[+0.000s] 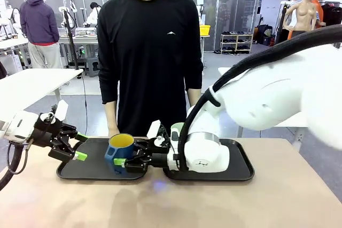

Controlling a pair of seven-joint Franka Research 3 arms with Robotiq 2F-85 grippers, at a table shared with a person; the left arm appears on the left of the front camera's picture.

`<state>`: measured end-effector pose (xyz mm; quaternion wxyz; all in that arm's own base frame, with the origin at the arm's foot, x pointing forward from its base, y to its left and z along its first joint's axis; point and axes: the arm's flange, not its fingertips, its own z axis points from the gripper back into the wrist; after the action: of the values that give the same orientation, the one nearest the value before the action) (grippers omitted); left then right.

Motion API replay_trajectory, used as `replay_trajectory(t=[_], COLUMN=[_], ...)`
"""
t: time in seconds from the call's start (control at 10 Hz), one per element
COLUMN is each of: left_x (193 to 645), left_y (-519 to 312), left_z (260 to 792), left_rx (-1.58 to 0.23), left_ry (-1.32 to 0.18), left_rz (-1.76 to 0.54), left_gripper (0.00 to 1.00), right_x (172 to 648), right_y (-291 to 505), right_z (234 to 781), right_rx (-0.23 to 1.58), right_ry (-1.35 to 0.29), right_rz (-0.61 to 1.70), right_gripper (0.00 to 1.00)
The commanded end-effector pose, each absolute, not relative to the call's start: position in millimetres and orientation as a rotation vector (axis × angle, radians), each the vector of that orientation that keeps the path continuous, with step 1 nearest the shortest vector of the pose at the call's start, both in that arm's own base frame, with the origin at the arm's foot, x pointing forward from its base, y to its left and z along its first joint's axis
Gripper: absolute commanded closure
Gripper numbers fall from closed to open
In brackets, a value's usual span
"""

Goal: Sort and store the cups by type.
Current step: Pick up the Handle plastic cup and place it into the empty Flat Tray.

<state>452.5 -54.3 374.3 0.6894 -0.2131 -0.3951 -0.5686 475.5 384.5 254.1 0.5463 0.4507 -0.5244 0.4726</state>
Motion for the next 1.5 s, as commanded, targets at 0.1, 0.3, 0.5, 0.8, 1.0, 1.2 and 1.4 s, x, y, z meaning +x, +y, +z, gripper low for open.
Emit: replay_trajectory(t=[0.1,0.3,0.5,0.8,1.0,1.2,1.4], left_x=[452,452,452,452,452,452,452], left_y=[-55,-55,-55,-55,-55,-55,-55], left_z=[373,373,373,373,373,373,373], left_rx=[-0.475,-0.475,-0.475,-0.475,-0.475,-0.475,-0.475], left_ry=[-0.918,-0.918,-0.918,-0.918,-0.918,-0.918,-0.918], left_rz=[-1.272,-1.272,-1.272,-1.272,-1.272,-1.272,-1.272], left_gripper=[0.00,0.00,0.00,0.00,0.00,0.00,0.00], right_x=[462,468,468,467,468,470,472], right_y=[413,428,439,444,445,443,440], right_z=[199,193,191,189,188,185,180], right_rx=[0.973,0.950,0.928,0.854,0.837,0.820,0.804], right_ry=[-1.319,-1.334,-1.334,-1.358,-1.366,-1.370,-1.359], right_rz=[1.079,1.047,1.038,1.009,1.001,0.988,0.968], right_gripper=[0.24,0.24,0.24,0.24,0.24,0.24,0.24])
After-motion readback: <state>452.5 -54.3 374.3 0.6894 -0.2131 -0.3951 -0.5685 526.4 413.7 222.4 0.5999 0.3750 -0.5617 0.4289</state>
